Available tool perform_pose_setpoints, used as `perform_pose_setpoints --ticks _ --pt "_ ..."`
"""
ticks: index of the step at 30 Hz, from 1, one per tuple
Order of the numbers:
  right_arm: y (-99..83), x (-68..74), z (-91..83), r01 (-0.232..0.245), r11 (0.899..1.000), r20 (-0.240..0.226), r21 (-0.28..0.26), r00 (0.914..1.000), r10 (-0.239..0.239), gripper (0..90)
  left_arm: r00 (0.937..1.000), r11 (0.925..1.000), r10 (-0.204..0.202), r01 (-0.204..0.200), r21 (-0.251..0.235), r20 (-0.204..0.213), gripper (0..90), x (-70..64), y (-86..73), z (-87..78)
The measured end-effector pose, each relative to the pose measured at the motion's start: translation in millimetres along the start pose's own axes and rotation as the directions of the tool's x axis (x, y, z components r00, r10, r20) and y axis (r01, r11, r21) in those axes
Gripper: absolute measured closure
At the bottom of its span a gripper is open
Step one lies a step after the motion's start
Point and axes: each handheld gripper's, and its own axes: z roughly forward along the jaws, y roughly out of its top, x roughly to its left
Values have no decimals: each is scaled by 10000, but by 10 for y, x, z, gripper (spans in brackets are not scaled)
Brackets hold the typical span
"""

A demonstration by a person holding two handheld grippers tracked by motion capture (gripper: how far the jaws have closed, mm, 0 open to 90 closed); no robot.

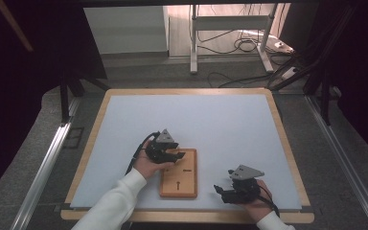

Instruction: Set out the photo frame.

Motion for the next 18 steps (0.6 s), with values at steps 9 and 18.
perform_pose_setpoints --ticks 9,18 --pt "-2 3 8 4 10000 -9 21 10000 -4 236 10000 9999 0 0 -102 -21 771 26 -5 34" --pt "31 73 3 267 9996 -61 -91 9996 -268 206 9998 9999 -46 49 -109 218 842 57 -11 44"
